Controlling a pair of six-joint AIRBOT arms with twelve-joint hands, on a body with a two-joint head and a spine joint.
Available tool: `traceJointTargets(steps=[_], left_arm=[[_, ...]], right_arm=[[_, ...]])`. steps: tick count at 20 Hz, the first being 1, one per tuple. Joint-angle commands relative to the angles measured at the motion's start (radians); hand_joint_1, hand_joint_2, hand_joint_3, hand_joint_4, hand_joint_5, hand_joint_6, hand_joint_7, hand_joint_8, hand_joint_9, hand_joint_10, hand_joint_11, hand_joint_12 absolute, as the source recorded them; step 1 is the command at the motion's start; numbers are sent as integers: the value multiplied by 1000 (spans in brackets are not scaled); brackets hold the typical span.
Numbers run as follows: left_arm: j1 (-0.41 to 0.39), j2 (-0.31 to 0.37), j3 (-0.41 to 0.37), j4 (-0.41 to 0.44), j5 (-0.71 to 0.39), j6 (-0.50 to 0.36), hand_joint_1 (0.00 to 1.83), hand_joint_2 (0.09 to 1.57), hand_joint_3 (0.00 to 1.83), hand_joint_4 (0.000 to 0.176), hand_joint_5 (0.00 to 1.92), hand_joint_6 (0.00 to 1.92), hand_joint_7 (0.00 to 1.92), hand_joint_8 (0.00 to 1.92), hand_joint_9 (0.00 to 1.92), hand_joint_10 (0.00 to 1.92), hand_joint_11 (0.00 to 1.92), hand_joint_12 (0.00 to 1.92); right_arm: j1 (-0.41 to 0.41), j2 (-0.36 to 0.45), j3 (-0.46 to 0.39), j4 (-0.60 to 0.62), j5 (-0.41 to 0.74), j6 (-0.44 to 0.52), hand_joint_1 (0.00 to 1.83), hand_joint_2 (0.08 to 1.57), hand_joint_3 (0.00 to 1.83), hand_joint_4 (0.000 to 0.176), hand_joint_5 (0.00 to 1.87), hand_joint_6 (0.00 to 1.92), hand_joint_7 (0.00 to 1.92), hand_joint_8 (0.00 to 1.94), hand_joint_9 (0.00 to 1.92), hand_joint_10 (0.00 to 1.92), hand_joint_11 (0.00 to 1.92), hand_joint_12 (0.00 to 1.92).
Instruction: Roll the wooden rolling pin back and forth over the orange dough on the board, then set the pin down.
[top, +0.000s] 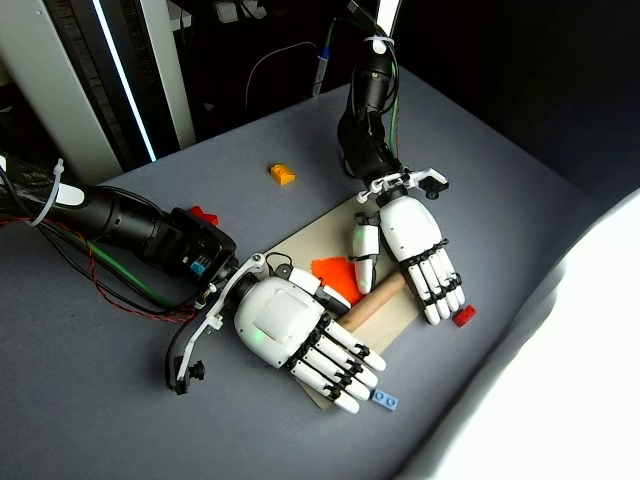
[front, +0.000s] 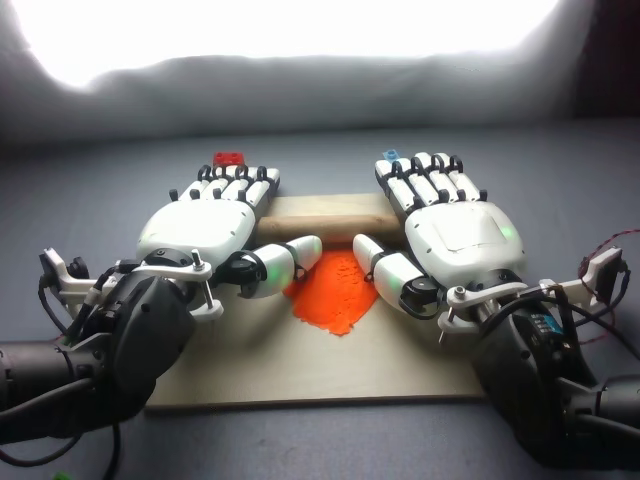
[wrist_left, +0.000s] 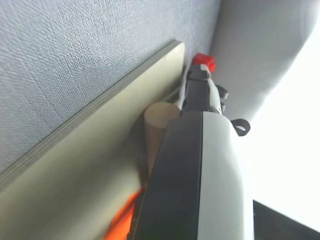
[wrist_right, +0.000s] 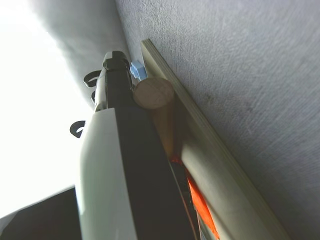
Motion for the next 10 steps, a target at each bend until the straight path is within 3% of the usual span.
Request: traceJointTargets(steps=[1, 10], left_arm=[[1, -8, 17, -9, -42, 33, 0, 1376, 15, 0, 0, 0, 0, 0, 0, 0, 0, 0], [-30, -28, 49, -8, 1, 50, 0, 1379, 15, 0, 0, 0, 0, 0, 0, 0, 0, 0]], right_arm=[[-2, 3, 10, 5, 56, -7, 0, 1453, 0, 0, 88, 24, 40, 4, 0, 0, 0, 0], [-1, 3, 9, 5, 56, -8, 0, 1450, 0, 0, 117, 24, 53, 5, 5, 2, 0, 0]])
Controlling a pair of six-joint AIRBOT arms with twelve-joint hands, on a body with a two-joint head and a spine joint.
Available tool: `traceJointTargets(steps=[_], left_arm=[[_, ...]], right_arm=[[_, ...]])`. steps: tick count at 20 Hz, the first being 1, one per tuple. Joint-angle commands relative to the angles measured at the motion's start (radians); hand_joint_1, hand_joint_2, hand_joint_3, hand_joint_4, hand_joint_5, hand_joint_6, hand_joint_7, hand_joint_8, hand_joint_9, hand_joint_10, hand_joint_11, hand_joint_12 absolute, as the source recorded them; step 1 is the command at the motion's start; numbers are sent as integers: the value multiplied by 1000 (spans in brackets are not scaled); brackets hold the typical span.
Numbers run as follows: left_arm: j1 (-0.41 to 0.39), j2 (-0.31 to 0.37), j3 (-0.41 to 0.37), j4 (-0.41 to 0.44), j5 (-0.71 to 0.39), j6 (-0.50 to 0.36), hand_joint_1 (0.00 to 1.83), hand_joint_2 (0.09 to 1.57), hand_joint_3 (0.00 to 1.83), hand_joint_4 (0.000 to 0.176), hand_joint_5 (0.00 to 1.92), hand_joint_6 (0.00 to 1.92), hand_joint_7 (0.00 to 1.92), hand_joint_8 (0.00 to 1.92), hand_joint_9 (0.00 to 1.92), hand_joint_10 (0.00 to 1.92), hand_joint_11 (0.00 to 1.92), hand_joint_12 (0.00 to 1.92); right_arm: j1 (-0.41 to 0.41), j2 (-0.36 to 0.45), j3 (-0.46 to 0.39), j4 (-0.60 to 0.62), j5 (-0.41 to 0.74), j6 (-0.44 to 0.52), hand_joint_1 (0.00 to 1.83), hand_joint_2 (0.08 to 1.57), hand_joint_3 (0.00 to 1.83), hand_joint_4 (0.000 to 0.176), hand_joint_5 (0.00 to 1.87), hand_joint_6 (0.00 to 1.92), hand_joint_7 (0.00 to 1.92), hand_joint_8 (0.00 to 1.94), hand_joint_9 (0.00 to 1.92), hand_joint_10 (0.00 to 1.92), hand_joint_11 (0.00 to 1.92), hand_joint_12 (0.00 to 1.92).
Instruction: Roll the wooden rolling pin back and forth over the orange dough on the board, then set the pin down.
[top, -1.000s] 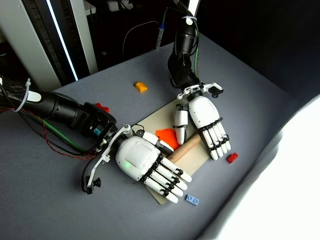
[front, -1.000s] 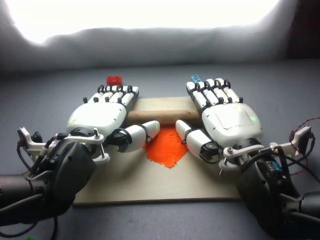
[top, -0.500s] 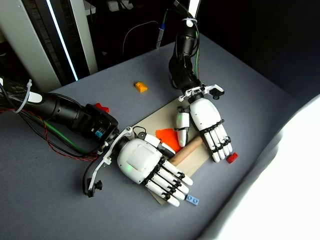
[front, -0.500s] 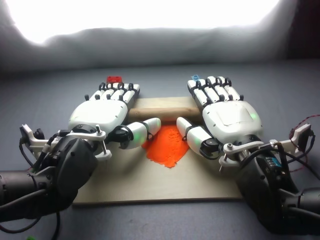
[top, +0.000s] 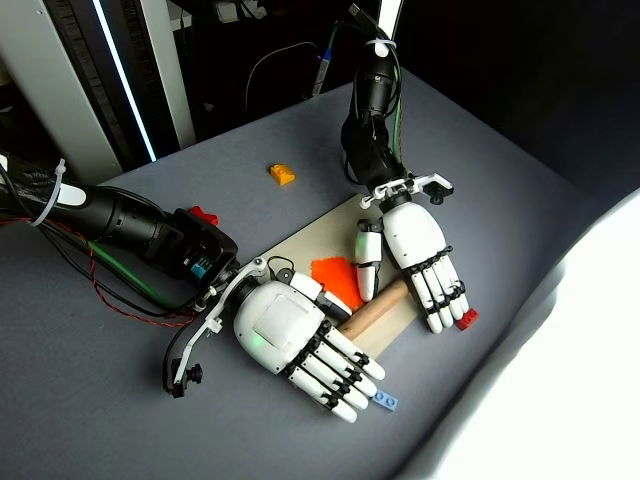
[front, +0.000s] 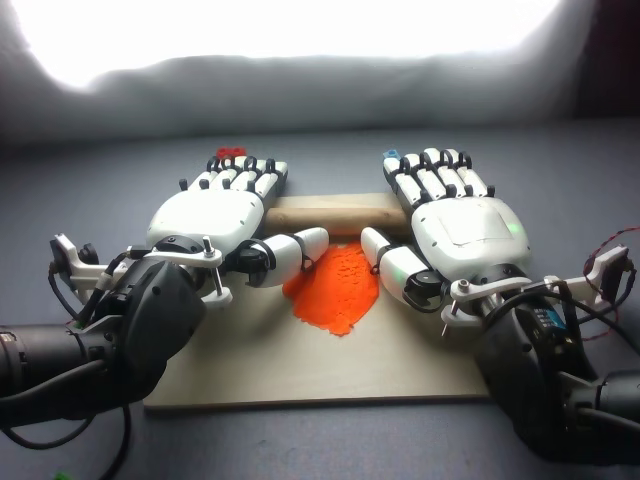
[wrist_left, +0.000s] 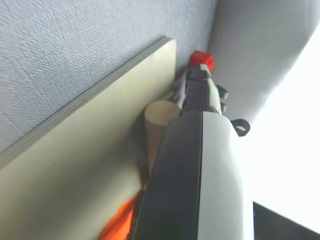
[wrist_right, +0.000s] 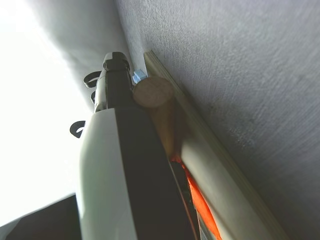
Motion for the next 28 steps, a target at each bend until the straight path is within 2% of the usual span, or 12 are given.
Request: traceJointTargets(steps=[1, 19, 28], left_arm=[[0, -5, 8, -3, -42, 23, 0, 1379, 15, 0, 0, 0, 0, 0, 0, 0, 0, 0], [-20, 20, 15, -2, 3, 26, 0, 1385, 14, 0, 0, 0, 0, 0, 0, 0, 0, 0], [-19, 36, -6, -2, 44, 31, 0, 1371, 6, 0, 0, 0, 0, 0, 0, 0, 0, 0]], right_arm=[[-6, 3, 3, -14, 52, -7, 0, 1450, 0, 0, 116, 22, 55, 5, 6, 2, 0, 0], [1, 16, -27, -14, 60, -18, 0, 1450, 0, 0, 109, 9, 49, 4, 0, 0, 0, 0], [6, 39, -85, -14, 71, -26, 0, 1425, 0, 0, 91, 0, 29, 0, 0, 0, 0, 0]])
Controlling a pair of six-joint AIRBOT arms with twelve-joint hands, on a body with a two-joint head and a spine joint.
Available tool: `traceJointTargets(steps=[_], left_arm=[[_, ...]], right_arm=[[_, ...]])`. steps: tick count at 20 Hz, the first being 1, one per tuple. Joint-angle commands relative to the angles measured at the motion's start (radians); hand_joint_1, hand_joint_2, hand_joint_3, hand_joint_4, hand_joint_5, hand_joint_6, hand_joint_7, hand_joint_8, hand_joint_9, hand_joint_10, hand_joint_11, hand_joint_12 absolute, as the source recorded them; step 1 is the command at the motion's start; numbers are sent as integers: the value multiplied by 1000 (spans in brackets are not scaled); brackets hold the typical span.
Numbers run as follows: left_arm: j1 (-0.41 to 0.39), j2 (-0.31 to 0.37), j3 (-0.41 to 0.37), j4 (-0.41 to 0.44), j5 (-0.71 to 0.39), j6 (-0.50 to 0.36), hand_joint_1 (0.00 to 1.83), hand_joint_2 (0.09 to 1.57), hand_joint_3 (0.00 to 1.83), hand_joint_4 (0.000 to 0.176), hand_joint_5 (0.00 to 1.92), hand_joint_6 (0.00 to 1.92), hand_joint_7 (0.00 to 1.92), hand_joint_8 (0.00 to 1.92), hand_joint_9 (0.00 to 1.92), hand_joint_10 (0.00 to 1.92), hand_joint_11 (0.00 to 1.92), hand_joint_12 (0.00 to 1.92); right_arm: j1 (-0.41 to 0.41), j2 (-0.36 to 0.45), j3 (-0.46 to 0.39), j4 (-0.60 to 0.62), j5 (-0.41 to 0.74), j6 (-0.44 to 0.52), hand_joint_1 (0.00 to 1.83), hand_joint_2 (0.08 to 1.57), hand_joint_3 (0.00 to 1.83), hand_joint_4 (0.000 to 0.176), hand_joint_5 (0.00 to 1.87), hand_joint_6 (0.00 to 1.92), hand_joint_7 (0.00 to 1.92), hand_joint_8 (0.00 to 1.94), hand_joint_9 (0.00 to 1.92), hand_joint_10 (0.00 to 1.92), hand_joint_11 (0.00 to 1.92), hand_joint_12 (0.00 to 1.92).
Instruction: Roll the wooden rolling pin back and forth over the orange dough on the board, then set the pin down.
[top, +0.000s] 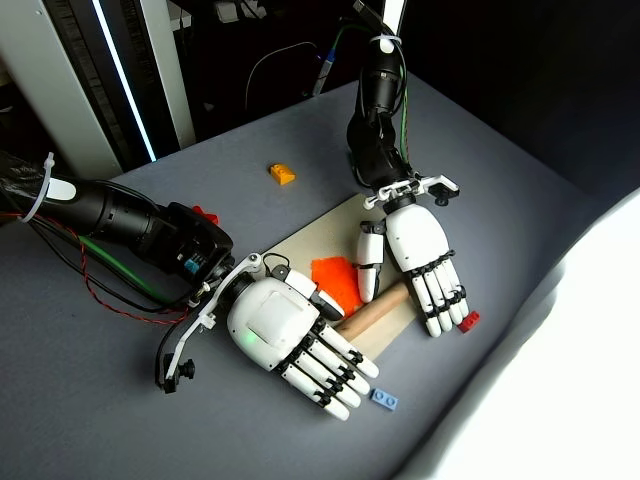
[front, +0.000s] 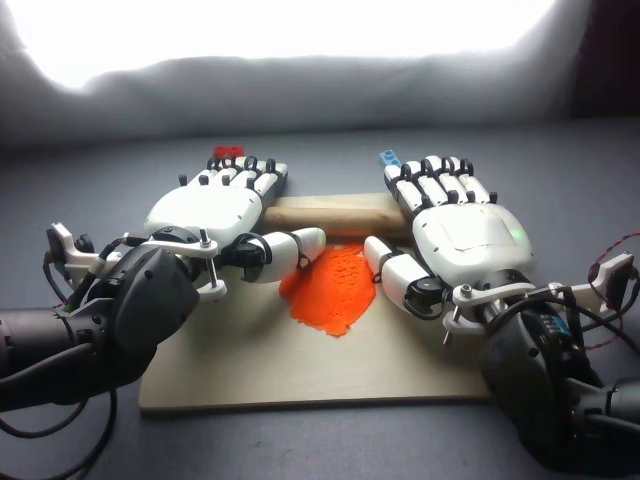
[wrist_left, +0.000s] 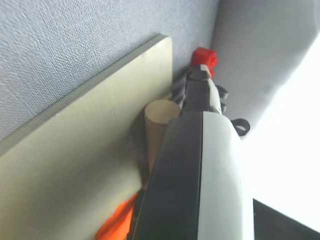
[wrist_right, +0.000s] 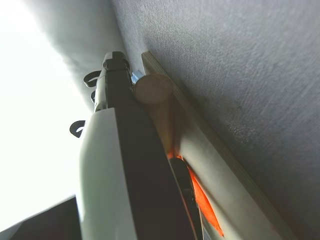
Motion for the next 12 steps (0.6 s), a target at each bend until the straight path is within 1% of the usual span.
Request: traceJointTargets(steps=[1, 5, 7, 12], left_arm=[[4, 9, -2, 0, -34, 9, 0, 1363, 2, 0, 0, 0, 0, 0, 0, 0, 0, 0], [5, 15, -17, 0, -23, 11, 0, 1352, 0, 0, 0, 0, 0, 0, 0, 0, 0, 0], [2, 18, -23, 0, -20, 11, 0, 1346, 0, 0, 0, 0, 0, 0, 0, 0, 0, 0], [-1, 32, -43, 0, -12, 15, 0, 1324, 0, 0, 0, 0, 0, 0, 0, 0, 0, 0]], right_arm=[[-3, 3, -5, -45, 64, -1, 0, 1391, 0, 0, 105, 6, 49, 9, 0, 0, 0, 0], [-8, 5, -15, -39, 67, -2, 0, 1375, 0, 0, 92, 0, 42, 3, 0, 0, 0, 0], [-9, 5, -24, -12, 66, -10, 0, 1376, 0, 0, 93, 2, 45, 3, 0, 0, 0, 0], [-11, 7, -43, -11, 72, -18, 0, 1348, 0, 0, 88, 0, 46, 1, 0, 0, 0, 0]])
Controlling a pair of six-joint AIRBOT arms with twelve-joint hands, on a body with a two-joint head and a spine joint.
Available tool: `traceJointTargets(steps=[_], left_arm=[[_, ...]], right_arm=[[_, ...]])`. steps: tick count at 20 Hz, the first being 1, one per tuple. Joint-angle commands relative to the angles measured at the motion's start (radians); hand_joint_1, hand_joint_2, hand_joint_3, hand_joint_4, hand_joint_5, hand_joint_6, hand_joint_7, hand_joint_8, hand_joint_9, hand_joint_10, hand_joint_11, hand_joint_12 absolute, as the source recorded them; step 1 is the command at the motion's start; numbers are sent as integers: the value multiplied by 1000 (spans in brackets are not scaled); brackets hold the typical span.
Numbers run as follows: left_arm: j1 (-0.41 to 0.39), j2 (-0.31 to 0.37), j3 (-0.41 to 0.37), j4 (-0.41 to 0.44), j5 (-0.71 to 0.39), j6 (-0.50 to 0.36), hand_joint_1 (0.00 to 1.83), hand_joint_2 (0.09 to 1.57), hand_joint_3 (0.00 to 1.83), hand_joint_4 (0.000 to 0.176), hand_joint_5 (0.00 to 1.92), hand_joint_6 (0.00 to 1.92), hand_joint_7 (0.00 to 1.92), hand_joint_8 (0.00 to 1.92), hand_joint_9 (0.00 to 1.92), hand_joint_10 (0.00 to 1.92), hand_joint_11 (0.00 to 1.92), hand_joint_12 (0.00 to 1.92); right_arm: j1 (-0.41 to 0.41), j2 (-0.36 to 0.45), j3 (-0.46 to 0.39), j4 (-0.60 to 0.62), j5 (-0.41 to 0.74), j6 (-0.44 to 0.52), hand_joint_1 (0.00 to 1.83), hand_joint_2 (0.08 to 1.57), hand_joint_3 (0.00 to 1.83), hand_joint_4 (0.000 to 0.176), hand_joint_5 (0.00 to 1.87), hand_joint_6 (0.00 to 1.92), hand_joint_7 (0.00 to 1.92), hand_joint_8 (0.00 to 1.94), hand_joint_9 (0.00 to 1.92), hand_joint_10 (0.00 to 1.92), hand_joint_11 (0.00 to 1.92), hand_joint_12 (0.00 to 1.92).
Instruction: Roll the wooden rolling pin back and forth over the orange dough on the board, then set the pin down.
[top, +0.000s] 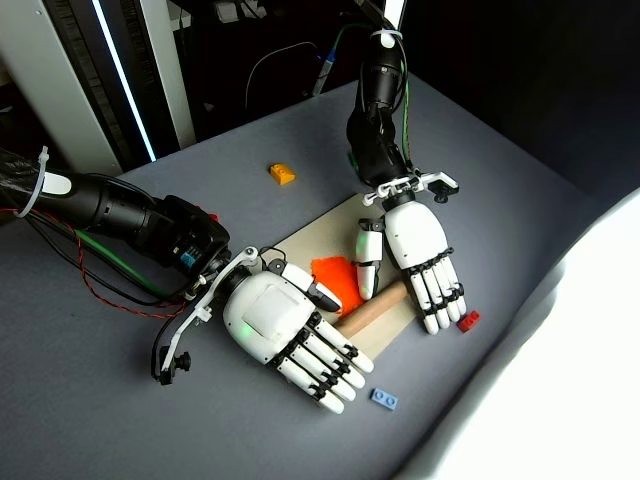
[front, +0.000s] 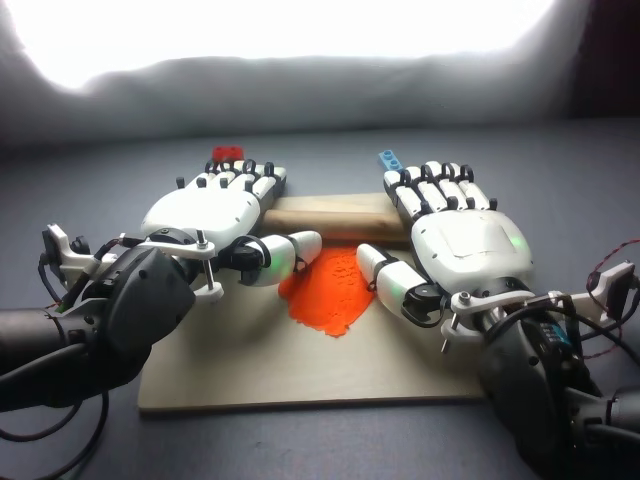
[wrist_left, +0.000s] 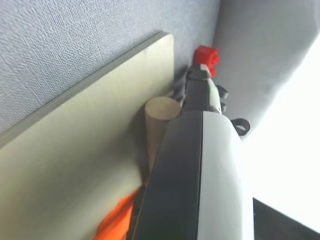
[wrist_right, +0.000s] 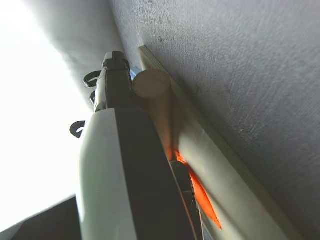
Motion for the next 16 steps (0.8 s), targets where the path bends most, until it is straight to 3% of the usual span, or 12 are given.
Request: traceJointTargets(steps=[1, 10, 14, 15, 16], left_arm=[[4, 8, -7, 10, -23, 2, 0, 1324, 0, 0, 0, 0, 0, 0, 0, 0, 0, 0], [2, 38, -50, 10, -8, 12, 0, 1331, 0, 0, 0, 0, 0, 0, 0, 0, 0, 0], [3, 54, -70, 10, -3, 13, 0, 1338, 0, 0, 0, 0, 0, 0, 0, 0, 0, 0], [3, 59, -76, 10, -3, 13, 0, 1340, 0, 0, 4, 2, 15, 6, 3, 1, 0, 0], [3, 65, -83, 10, -3, 13, 0, 1340, 0, 0, 4, 2, 15, 6, 3, 1, 0, 0]], right_arm=[[-10, 2, -7, -37, 49, 1, 0, 1348, 0, 0, 88, 0, 46, 1, 0, 0, 0, 0], [-15, 15, -52, -37, 49, -7, 0, 1362, 0, 0, 94, 2, 59, 3, 11, 3, 0, 0], [-20, 19, -63, -37, 47, -8, 0, 1368, 0, 0, 188, 22, 161, 12, 89, 17, 6, 5], [-21, 20, -65, -37, 46, -8, 0, 1363, 0, 0, 237, 10, 222, 7, 156, 7, 3, 159], [-22, 22, -69, -37, 46, -8, 0, 1363, 0, 0, 237, 10, 222, 7, 156, 7, 3, 159]])
